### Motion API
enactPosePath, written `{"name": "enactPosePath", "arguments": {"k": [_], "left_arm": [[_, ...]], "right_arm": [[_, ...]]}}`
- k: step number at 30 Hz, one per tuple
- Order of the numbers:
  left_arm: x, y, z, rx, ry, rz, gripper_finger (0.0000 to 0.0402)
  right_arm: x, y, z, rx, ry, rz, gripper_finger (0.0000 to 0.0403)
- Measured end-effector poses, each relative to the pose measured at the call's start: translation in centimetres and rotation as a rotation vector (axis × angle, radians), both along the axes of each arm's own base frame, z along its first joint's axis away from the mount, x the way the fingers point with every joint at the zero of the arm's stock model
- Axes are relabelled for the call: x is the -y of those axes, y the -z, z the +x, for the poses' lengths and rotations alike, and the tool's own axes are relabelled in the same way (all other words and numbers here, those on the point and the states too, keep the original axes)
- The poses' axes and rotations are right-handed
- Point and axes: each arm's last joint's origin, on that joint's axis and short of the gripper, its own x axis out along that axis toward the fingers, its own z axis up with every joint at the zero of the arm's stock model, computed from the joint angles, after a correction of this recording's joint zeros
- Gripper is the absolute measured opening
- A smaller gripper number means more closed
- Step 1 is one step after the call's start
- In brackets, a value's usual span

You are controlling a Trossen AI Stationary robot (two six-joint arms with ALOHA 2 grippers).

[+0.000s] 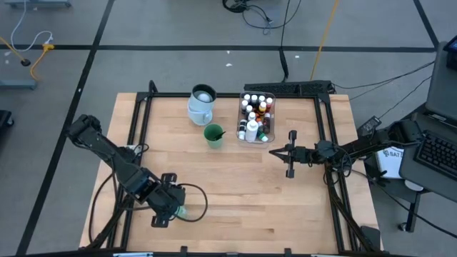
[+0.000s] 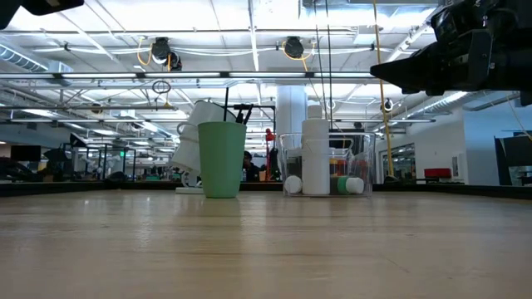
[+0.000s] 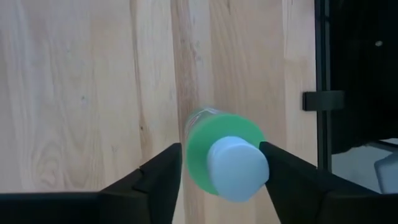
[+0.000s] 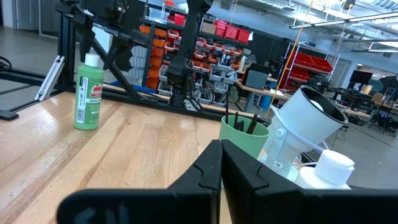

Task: Pick & Place Paint Supplies
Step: Put the large green paint bottle into the transparent bin

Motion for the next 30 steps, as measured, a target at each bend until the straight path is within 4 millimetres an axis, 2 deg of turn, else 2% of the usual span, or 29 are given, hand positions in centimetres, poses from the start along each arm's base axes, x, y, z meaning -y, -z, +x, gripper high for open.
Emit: {"name": "enactPosePath", "arguments": {"k": [7, 12, 20, 25, 30], "left_arm": [[0.0, 0.0, 0.0, 0.010, 0.005, 0.008, 0.0174], [0.1, -0.2, 0.6, 0.061, 0.103, -0.006, 0.0104], [-1.0, -1.8, 2.0, 0.124, 0.244, -0.038, 0.0102], [-1.7, -4.0, 3.0, 0.216, 0.313, -0.040, 0.0102], [-3.1, -7.1, 4.3, 0.376, 0.415, 0.044, 0.0102]], "right_arm": [[0.0, 0.0, 0.0, 0.000, 0.000, 0.000, 0.0002], [0.0, 0.0, 0.0, 0.000, 0.000, 0.000, 0.0002], [0.0, 0.0, 0.0, 0.004, 0.000, 0.000, 0.0002], [0.0, 0.0, 0.0, 0.003, 0.000, 0.000, 0.0002], [0.0, 0.0, 0.0, 0.003, 0.000, 0.000, 0.0002]]}}
